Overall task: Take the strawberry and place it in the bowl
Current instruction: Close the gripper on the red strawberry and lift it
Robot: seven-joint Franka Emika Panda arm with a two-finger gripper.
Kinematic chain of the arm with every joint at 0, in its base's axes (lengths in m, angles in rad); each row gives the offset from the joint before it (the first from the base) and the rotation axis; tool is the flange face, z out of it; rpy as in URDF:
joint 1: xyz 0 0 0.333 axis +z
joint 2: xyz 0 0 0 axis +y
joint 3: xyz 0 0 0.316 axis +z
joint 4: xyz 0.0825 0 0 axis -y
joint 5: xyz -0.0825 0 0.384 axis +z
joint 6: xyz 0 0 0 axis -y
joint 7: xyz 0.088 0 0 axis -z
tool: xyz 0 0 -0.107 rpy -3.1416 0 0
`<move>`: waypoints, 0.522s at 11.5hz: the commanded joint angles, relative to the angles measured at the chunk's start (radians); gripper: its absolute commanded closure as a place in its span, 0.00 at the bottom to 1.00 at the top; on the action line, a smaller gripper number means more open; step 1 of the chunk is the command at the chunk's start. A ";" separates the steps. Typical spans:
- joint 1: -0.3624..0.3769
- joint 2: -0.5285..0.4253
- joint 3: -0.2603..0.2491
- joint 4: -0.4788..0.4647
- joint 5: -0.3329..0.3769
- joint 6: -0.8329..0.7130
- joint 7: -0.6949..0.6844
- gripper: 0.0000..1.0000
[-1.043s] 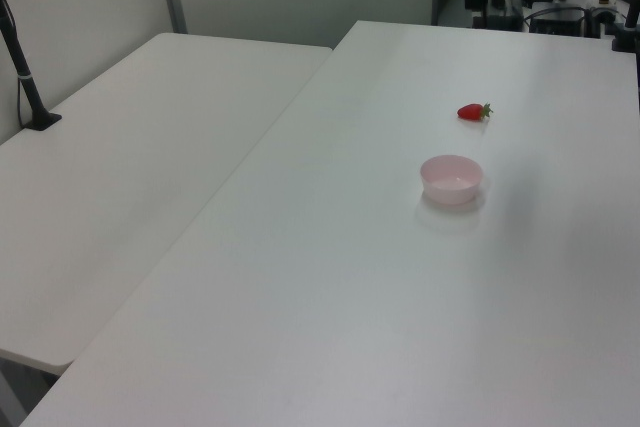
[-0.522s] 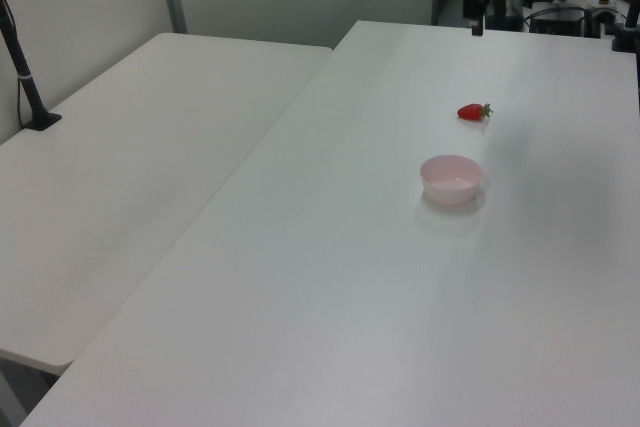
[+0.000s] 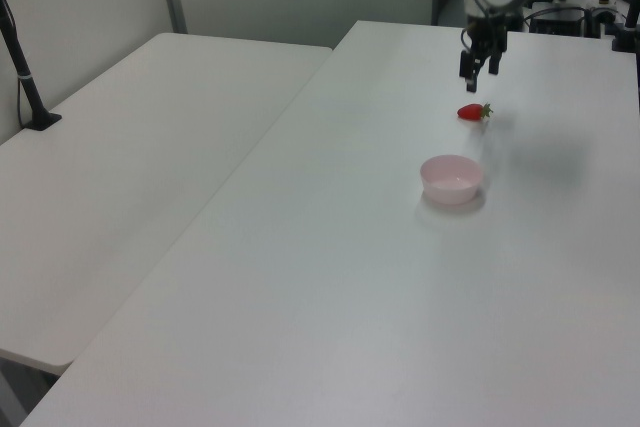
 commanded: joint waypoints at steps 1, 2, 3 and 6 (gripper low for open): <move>0.005 0.071 0.002 -0.019 0.012 0.099 -0.010 0.10; 0.005 0.078 0.002 -0.019 0.011 0.112 -0.010 0.17; 0.005 0.086 0.002 -0.017 0.006 0.113 -0.012 0.22; 0.002 0.112 0.002 -0.009 0.003 0.120 -0.036 0.38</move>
